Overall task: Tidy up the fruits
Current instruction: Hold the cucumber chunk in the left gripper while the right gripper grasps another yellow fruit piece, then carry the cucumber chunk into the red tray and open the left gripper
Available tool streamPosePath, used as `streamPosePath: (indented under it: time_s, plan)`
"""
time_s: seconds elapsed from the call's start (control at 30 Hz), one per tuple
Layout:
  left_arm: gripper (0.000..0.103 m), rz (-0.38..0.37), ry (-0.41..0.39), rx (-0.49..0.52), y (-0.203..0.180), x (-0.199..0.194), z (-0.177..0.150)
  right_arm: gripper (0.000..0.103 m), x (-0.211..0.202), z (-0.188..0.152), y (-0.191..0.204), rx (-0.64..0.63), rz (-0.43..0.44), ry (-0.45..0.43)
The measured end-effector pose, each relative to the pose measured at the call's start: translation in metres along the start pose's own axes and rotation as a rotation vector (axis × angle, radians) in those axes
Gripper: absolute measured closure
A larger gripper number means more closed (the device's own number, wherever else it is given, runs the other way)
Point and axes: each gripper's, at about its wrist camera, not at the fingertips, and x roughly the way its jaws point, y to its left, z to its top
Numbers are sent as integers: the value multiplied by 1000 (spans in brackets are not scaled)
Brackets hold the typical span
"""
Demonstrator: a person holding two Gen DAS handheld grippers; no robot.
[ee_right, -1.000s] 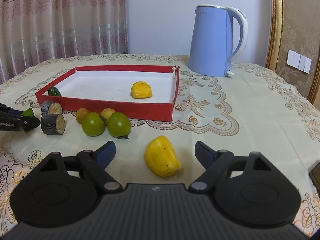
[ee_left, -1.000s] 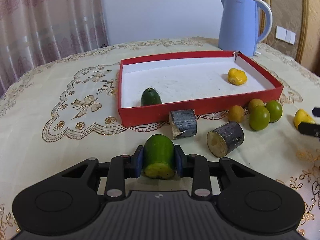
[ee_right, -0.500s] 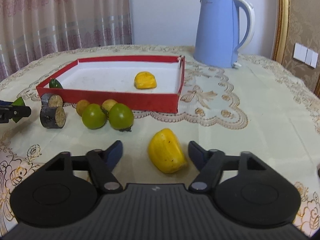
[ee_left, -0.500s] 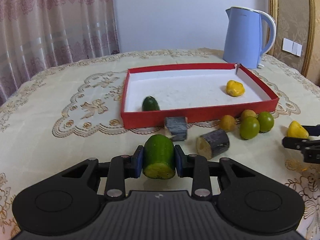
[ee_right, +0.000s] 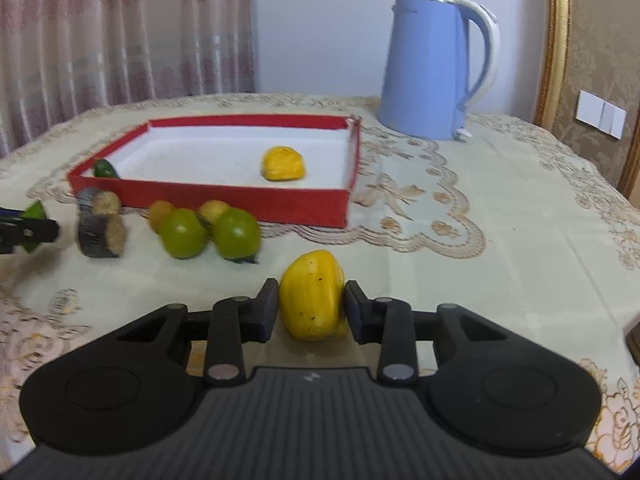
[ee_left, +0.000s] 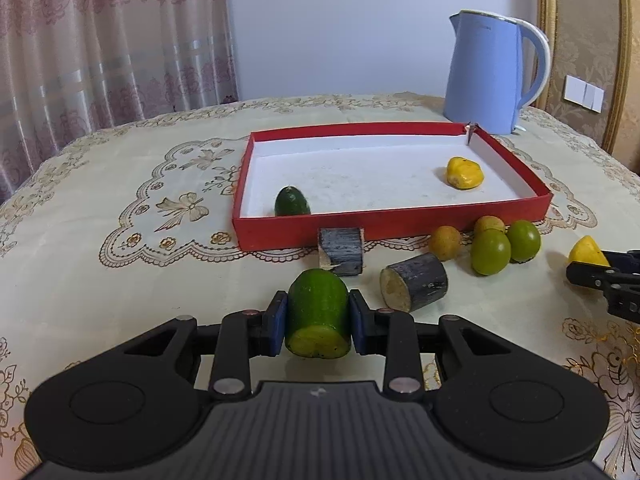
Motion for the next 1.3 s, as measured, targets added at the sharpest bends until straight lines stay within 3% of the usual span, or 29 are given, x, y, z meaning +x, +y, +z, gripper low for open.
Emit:
streamPosePath:
  time_s: [0.57, 0.83, 1.3]
  plan:
    - [73, 66, 35, -51, 6, 6, 3, 70, -17, 14, 50, -77, 146, -72]
    - [73, 112, 50, -57, 4, 10, 10, 70, -21, 18, 58, -75, 172, -96]
    - [73, 108, 31, -22, -15, 15, 28, 70, -20, 17, 55, -67, 178, -87]
